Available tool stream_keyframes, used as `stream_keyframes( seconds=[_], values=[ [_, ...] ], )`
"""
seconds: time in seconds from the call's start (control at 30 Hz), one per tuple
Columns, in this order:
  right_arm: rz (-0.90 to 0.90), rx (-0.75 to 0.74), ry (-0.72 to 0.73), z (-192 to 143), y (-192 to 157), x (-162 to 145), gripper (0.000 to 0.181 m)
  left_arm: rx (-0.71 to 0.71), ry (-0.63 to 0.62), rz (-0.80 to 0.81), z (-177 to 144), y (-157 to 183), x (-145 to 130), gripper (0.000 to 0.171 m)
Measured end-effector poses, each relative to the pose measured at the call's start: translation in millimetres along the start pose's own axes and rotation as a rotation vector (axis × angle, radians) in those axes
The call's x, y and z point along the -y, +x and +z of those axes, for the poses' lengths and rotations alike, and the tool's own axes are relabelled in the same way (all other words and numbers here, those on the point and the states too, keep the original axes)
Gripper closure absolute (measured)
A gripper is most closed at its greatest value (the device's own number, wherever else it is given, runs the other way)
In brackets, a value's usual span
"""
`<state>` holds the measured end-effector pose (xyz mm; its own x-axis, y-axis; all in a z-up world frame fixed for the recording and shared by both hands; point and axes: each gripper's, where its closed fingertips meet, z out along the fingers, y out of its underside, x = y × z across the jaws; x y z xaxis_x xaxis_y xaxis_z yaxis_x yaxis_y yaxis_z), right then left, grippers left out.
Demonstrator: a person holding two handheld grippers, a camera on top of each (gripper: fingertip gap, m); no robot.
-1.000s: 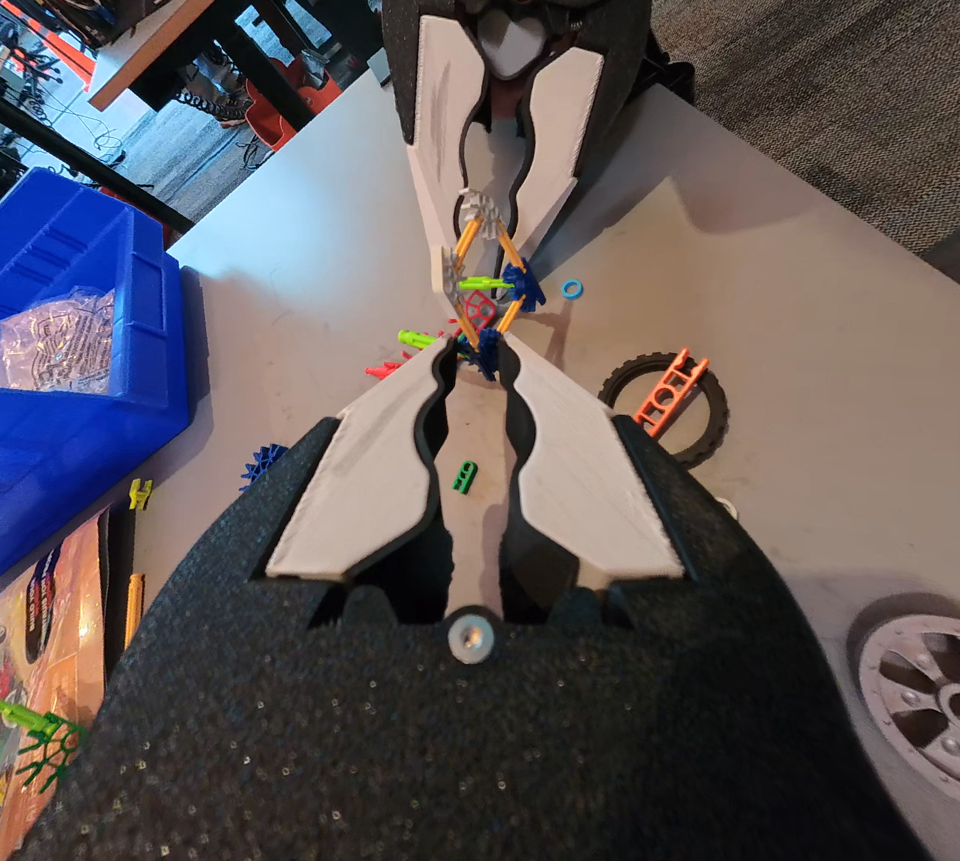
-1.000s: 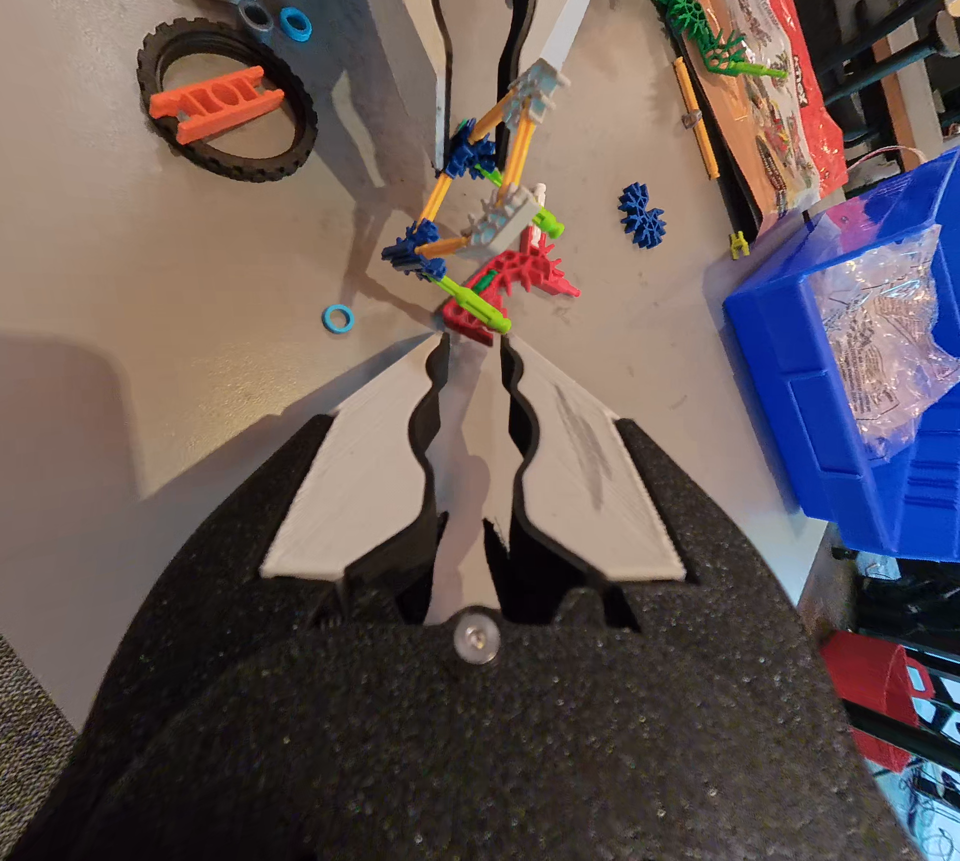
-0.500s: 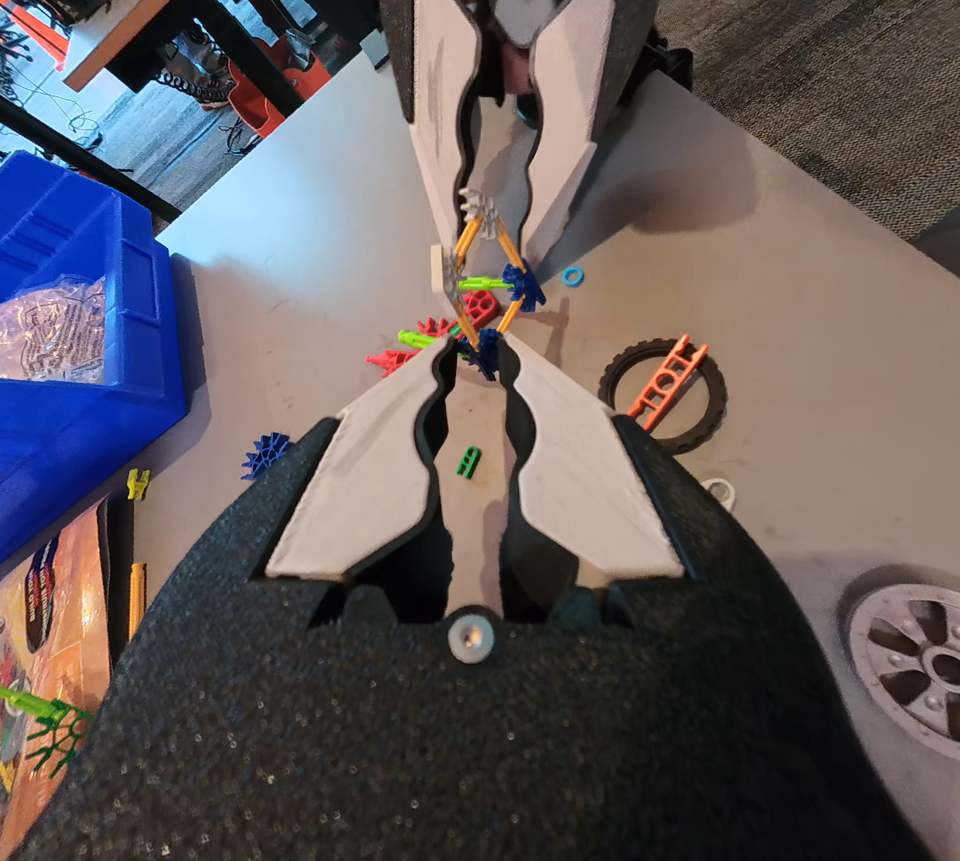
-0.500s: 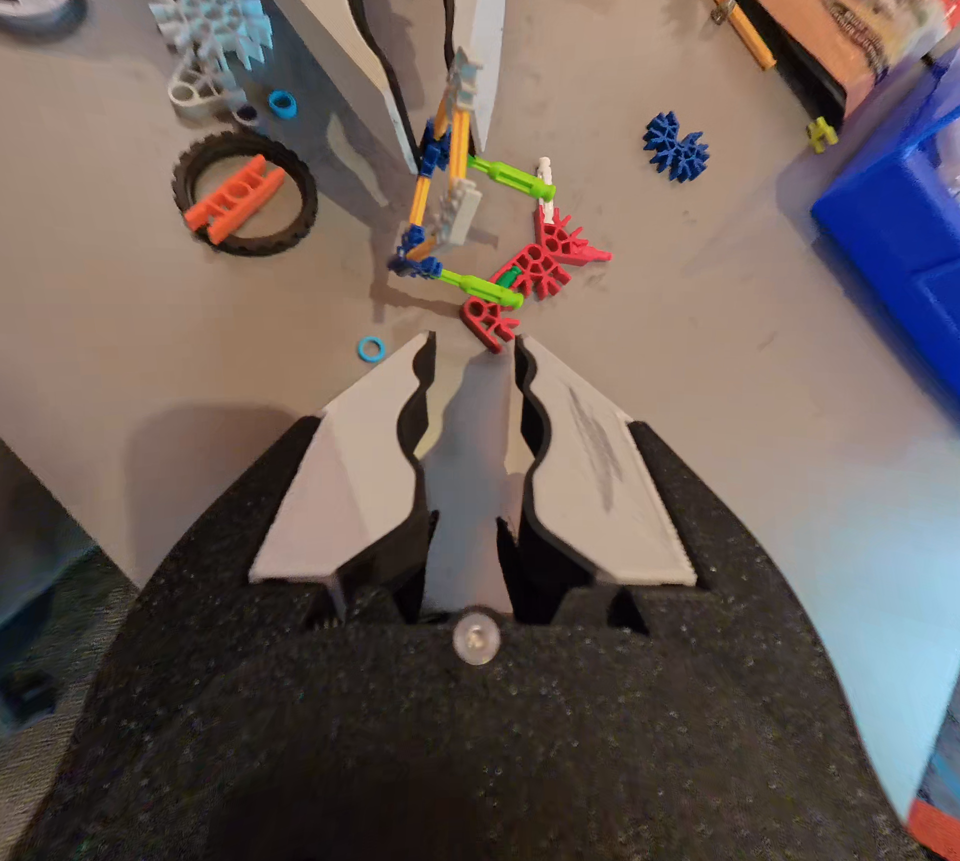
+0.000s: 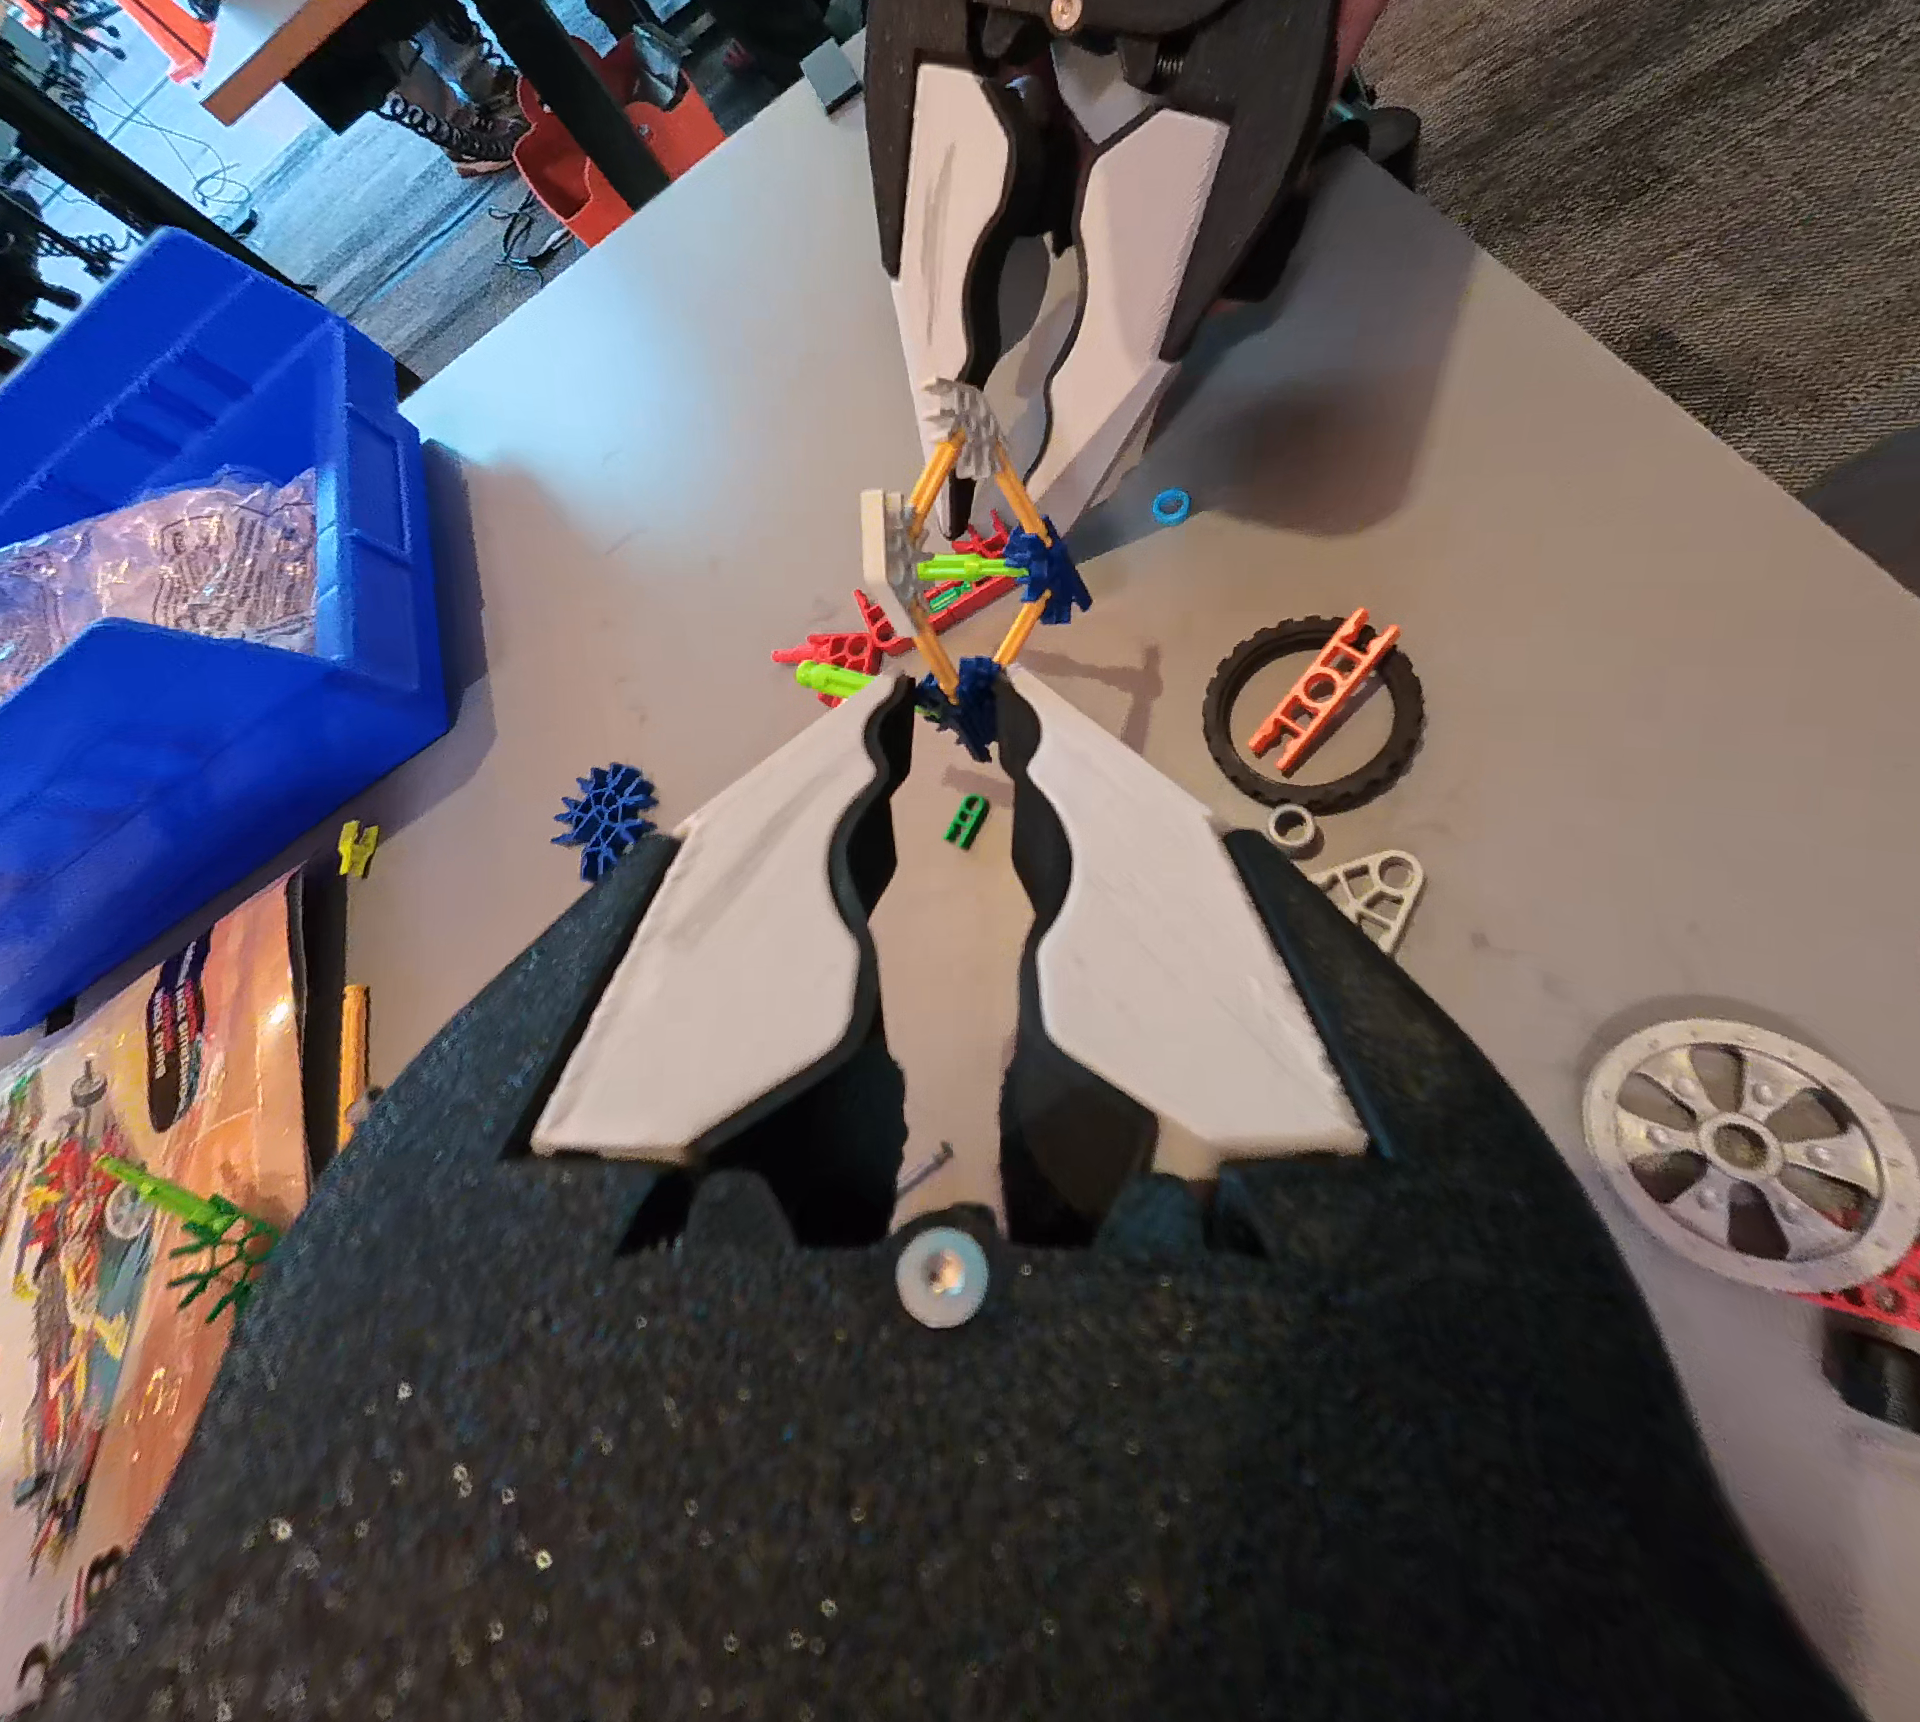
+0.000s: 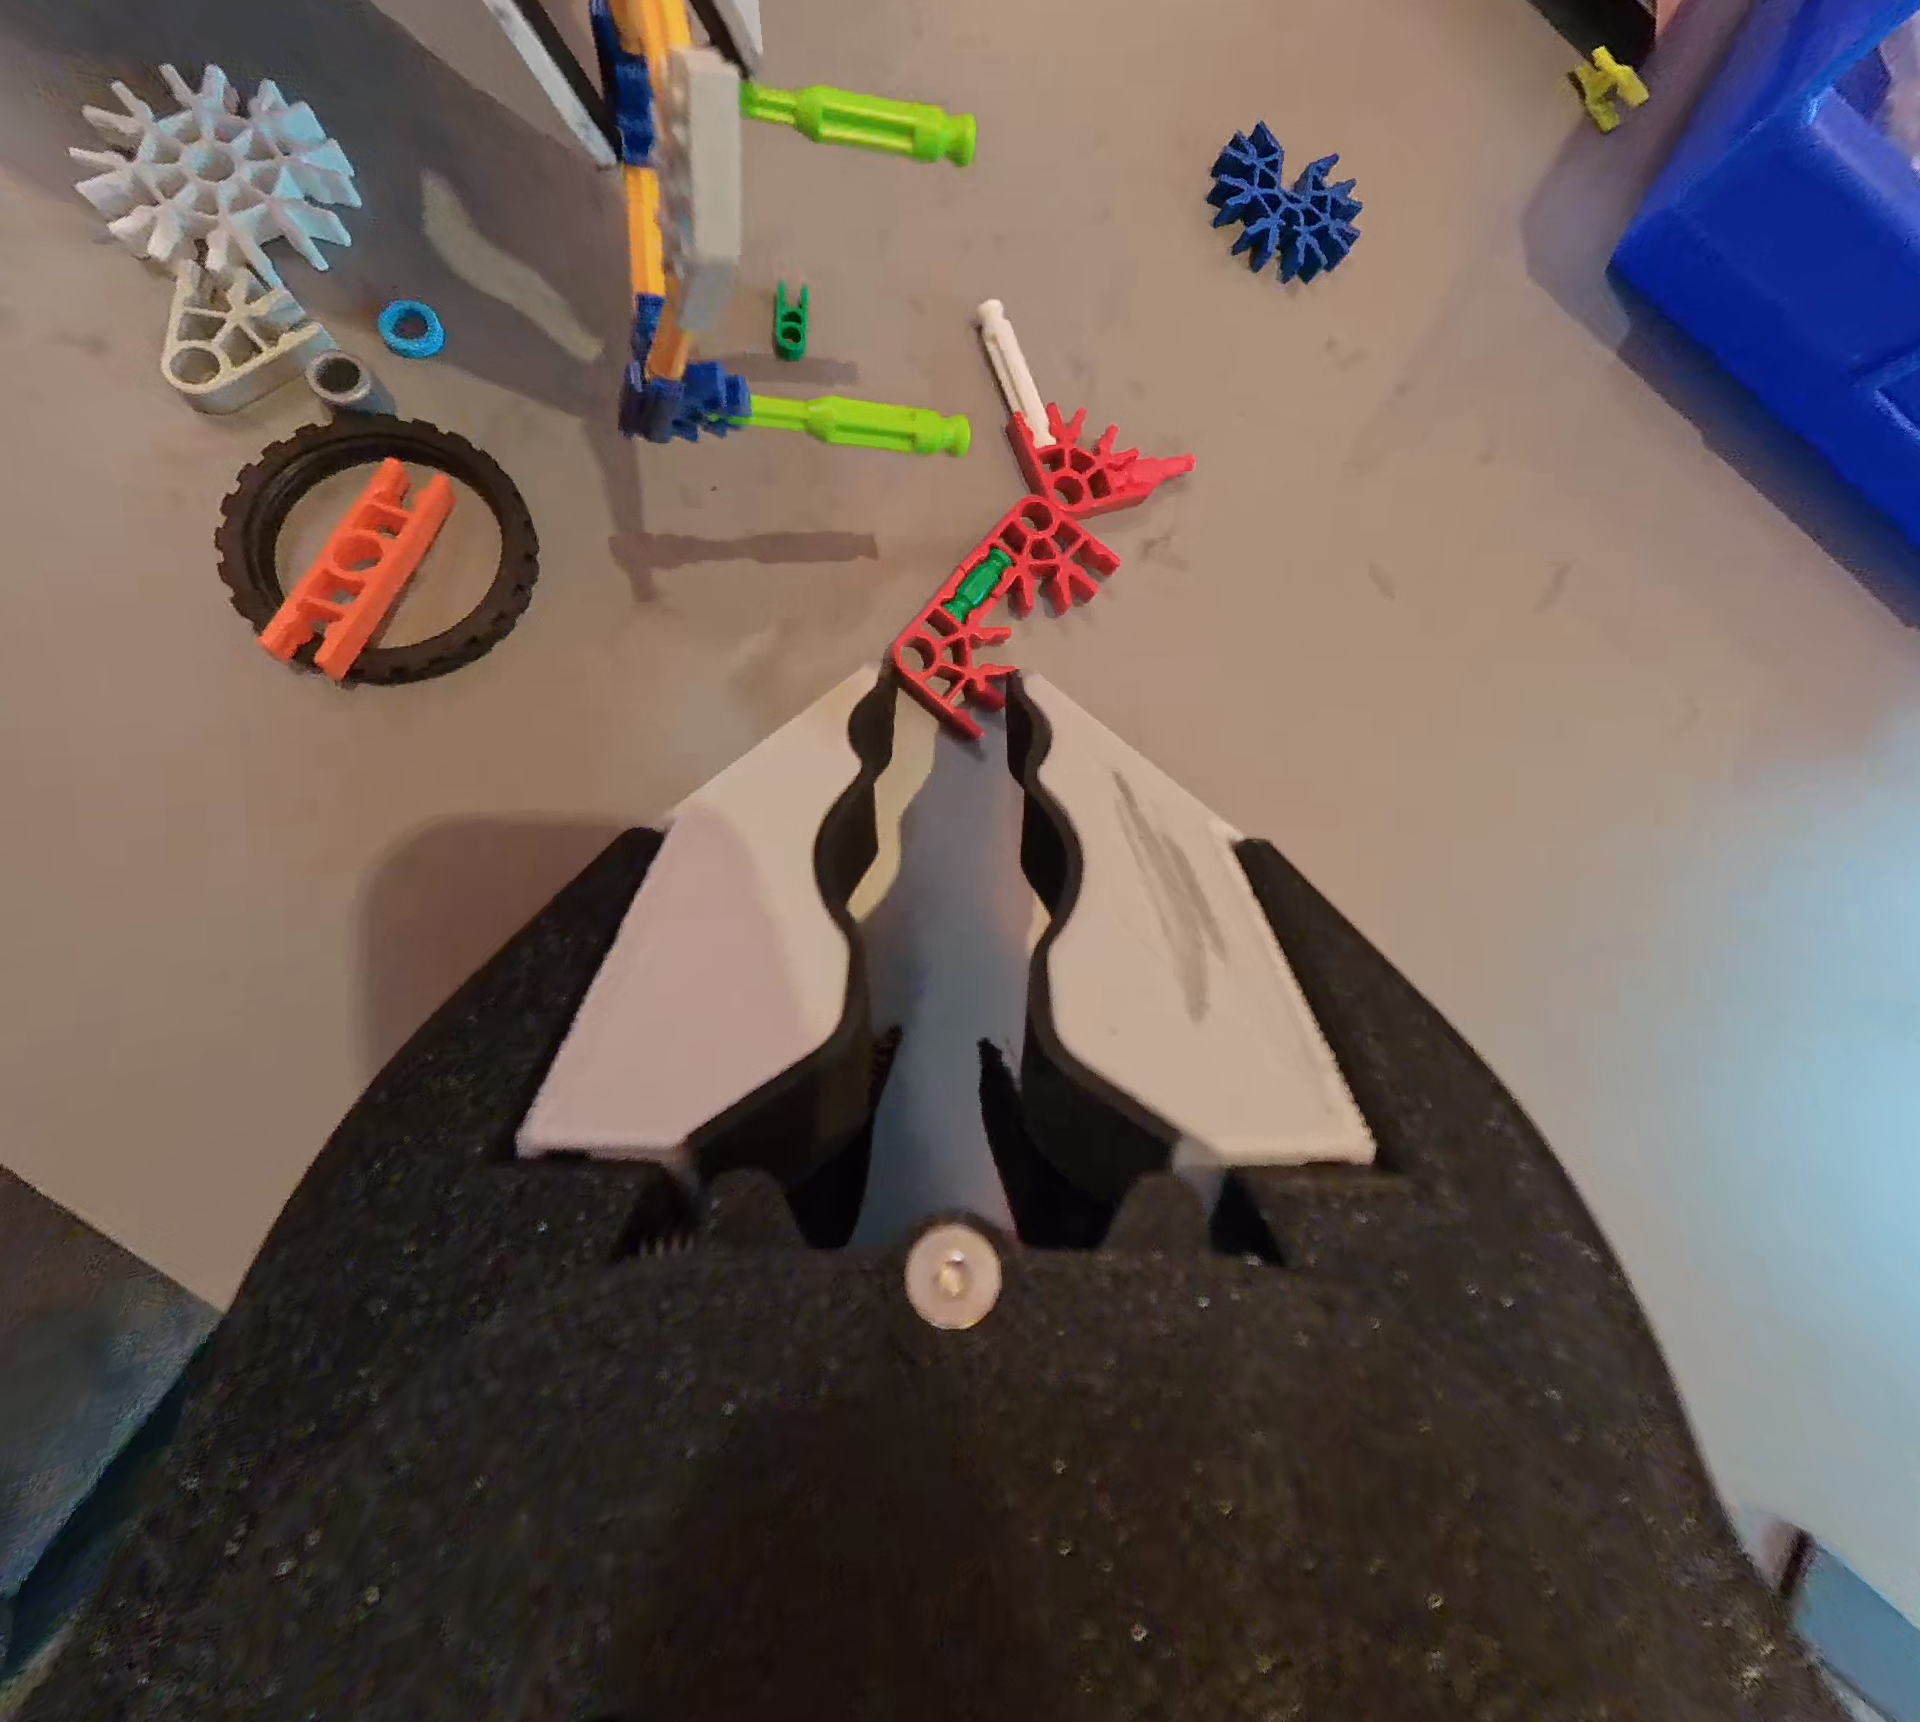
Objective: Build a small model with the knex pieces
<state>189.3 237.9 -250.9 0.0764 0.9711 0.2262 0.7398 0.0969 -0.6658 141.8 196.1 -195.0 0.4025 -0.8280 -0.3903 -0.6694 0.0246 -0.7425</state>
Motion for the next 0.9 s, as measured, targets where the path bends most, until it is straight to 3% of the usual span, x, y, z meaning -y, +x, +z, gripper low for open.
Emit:
stream_keyframes(
  seconds=[0.1, 0.27, 0.67, 0.73, 0.83, 0.9],
  values=[
    [-0.084, -0.028, -0.018, -2, 2, 0, 0.168, 0.023, -0.007, -0.005, -5, -2, -1, 0.159],
    [-0.411, -0.159, -0.112, -7, 12, -7, 0.172, 0.029, -0.007, -0.025, -8, 1, 1, 0.159],
    [-0.974, -0.208, -0.151, -22, 6, -1, 0.181, 0.002, -0.007, -0.089, -7, 10, -4, 0.159],
    [-0.826, -0.18, -0.125, -23, 9, 4, 0.181, 0.007, -0.034, -0.088, -3, 11, -7, 0.159],
    [-0.357, -0.138, -0.168, -15, 30, 2, 0.129, 0.005, -0.066, -0.091, 4, 12, -12, 0.159],
    [-0.093, -0.057, -0.113, -7, 32, 3, 0.117, 0.0, -0.069, -0.098, 5, 12, -12, 0.159]
  ],
)
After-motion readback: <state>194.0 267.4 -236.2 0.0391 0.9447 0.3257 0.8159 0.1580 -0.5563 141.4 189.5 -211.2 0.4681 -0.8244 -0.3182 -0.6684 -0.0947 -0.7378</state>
